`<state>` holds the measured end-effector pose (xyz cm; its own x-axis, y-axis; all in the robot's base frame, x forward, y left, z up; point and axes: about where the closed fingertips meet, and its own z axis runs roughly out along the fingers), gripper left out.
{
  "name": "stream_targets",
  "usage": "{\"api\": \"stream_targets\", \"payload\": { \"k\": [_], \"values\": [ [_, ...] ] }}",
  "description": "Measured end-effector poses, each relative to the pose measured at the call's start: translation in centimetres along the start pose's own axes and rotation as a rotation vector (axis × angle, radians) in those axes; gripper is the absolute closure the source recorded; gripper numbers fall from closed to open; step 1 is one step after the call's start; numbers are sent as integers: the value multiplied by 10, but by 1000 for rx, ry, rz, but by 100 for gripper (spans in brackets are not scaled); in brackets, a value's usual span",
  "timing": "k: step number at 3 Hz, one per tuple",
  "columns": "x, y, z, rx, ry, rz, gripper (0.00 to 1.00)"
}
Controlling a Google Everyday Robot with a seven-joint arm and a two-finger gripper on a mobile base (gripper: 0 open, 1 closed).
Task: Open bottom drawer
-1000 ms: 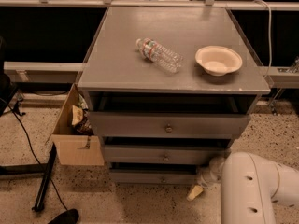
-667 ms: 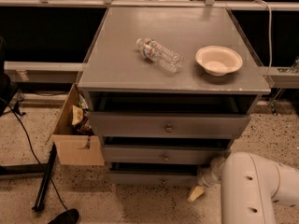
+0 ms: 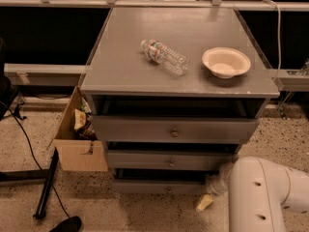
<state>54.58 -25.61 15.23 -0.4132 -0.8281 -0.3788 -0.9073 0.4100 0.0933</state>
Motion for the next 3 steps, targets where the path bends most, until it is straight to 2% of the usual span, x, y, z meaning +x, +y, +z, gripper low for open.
{"api": "stream_targets", "payload": {
  "k": [2, 3],
  "values": [
    [16, 23, -15, -66, 7, 37, 0],
    [23, 37, -26, -113, -18, 58, 0]
  ]
}}
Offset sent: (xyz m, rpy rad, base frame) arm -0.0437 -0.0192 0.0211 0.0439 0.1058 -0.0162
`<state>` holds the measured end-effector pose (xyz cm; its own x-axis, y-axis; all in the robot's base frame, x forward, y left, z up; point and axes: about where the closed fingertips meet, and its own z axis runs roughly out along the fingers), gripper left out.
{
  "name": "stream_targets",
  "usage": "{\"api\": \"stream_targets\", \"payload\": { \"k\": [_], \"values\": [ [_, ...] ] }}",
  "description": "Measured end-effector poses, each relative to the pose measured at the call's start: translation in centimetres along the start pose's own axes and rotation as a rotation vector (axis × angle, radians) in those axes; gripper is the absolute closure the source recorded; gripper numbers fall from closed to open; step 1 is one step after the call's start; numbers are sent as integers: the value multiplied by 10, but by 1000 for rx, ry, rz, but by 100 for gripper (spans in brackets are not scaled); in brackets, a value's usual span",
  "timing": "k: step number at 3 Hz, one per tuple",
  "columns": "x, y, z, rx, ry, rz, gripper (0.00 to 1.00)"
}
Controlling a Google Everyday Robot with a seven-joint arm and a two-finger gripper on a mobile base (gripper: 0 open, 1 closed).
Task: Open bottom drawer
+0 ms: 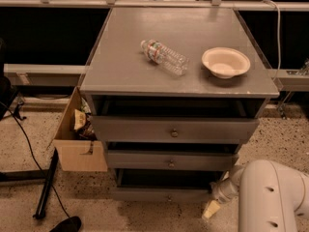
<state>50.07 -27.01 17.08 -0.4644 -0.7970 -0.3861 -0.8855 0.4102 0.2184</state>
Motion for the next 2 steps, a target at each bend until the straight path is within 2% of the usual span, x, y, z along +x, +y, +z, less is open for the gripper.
{"api": "stream_targets", "payload": {
  "k": [1, 2],
  "values": [
    [13, 17, -6, -99, -72, 41, 0],
    [11, 19, -8, -114, -82, 48, 0]
  ]
}}
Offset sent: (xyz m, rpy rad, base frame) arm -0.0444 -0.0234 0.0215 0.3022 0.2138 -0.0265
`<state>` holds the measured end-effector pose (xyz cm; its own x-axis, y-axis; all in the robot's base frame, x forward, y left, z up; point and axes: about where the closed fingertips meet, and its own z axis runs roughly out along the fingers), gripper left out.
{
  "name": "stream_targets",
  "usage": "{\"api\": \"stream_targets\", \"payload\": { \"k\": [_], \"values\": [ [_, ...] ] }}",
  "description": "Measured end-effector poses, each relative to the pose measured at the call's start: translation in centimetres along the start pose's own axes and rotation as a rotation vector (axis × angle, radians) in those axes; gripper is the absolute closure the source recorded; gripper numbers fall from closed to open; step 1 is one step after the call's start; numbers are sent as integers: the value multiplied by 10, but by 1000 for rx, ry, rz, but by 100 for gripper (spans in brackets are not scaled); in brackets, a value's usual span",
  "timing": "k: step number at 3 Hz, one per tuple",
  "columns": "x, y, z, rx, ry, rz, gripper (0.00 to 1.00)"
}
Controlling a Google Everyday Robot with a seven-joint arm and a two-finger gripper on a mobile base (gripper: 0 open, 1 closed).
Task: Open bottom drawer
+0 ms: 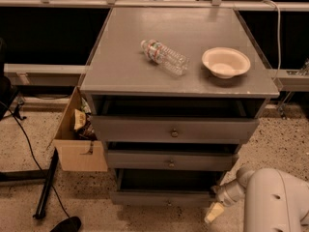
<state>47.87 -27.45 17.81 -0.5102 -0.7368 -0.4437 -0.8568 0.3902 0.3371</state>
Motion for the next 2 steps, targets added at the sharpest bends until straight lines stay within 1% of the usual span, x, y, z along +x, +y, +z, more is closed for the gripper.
{"api": "stream_targets", "payload": {
  "k": [1, 2],
  "values": [
    [0, 0, 1, 0, 0, -1, 0],
    [-18, 6, 17, -25, 28, -72, 0]
  ]
}}
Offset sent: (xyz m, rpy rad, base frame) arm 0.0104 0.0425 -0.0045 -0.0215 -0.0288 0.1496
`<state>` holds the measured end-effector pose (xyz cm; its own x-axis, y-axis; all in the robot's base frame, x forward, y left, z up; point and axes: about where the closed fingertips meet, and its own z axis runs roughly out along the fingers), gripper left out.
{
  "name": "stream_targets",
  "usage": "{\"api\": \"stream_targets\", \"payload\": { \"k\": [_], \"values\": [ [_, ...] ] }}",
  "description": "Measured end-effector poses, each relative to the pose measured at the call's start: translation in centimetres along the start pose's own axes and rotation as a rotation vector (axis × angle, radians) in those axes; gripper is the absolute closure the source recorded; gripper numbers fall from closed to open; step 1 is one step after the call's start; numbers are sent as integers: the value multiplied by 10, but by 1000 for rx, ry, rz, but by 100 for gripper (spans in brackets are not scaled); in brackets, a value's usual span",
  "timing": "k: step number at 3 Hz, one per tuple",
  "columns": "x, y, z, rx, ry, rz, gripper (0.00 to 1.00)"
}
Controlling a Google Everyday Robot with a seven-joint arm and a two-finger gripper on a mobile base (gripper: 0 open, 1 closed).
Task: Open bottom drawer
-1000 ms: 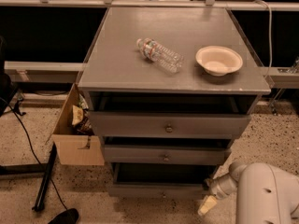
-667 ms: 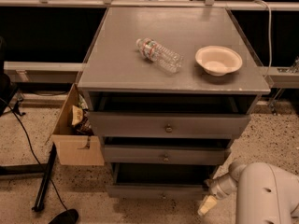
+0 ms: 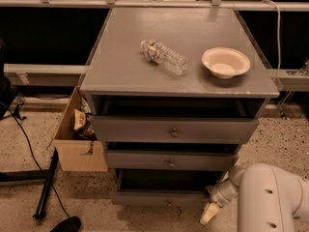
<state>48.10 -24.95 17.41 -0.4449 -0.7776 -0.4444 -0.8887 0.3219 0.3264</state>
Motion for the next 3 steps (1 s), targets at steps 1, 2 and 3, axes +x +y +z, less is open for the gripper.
{"api": "stream_targets", "payload": {
  "k": [1, 2, 3],
  "values": [
    [-14, 6, 12, -25, 19, -58, 0],
    [-26, 14, 22, -57, 29, -99, 0],
    [-24, 21, 26, -96, 29, -79, 0]
  ]
}}
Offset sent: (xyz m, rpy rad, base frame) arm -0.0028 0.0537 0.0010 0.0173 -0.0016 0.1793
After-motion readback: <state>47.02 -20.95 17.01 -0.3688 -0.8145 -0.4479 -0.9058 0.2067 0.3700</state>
